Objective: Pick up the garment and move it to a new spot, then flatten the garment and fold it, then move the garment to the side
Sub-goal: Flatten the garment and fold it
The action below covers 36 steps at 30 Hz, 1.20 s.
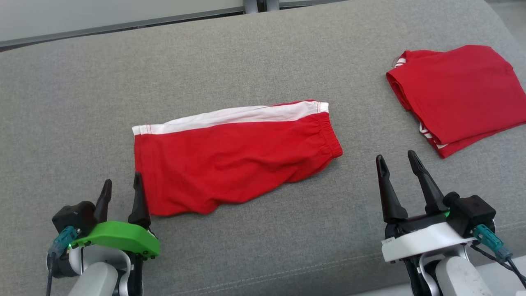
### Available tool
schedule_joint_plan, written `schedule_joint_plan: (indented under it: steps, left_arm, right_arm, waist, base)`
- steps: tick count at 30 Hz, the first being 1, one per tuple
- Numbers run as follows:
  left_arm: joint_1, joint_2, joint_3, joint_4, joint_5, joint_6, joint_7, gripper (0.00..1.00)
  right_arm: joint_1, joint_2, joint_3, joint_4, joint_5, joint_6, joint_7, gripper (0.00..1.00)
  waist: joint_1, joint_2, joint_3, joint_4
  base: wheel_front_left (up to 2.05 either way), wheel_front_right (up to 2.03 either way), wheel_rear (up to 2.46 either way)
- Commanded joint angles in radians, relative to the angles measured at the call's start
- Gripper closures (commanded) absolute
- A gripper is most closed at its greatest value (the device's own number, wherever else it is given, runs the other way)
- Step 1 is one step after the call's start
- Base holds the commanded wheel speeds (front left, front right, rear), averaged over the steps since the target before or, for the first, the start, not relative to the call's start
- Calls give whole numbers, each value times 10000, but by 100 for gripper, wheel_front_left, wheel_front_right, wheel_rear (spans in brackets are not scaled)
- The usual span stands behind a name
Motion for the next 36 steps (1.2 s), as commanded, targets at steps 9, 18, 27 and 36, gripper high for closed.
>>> schedule_joint_plan:
  steps: [9,18,27,36]
  left_arm:
    - [831,602,205,-2195,1905,805,-146,0]
    - [1966,724,276,-3197,2378,678,-149,0]
    - [2730,497,481,-3410,2586,603,-150,0]
    - [2769,372,647,-3381,2761,467,-151,0]
  right_arm:
    - [175,-258,-74,453,-254,-2,37,0]
    - [542,-215,-144,833,-491,-2,132,0]
    - [1076,-84,-468,634,-594,-2,362,0]
    - [1228,28,-589,429,-646,-2,515,0]
  waist:
    - [0,0,-1063,267]
    - [0,0,-1966,544]
    - [0,0,-2220,851]
    - [0,0,-2231,923]
  base:
    - [0,0,0]
    - [0,0,0]
    - [0,0,0]
    - [0,0,0]
